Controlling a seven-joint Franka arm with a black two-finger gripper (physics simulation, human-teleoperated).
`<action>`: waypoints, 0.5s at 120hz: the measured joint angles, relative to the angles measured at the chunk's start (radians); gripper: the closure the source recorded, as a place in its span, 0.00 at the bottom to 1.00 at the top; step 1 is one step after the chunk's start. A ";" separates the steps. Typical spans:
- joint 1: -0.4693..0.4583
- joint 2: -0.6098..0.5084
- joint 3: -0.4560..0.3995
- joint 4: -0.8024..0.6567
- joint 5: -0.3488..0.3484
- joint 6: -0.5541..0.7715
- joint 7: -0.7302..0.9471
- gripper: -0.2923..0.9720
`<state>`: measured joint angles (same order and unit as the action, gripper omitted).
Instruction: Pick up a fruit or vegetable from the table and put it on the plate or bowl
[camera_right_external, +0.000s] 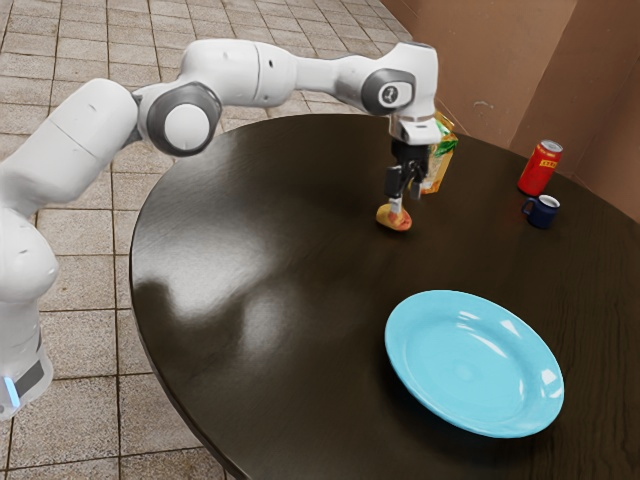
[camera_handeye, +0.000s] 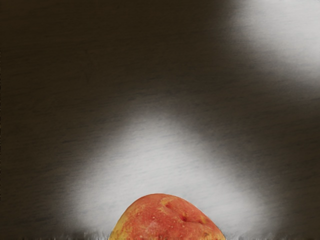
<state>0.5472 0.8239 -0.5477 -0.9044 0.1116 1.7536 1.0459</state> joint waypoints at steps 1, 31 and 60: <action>0.000 0.000 0.000 0.000 -0.001 0.000 -0.001 0.23; 0.010 0.007 0.004 -0.009 0.009 -0.022 -0.021 0.23; 0.004 0.045 -0.013 0.035 0.062 -0.081 -0.037 0.23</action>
<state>0.5513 0.8684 -0.5603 -0.8698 0.1731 1.6724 1.0092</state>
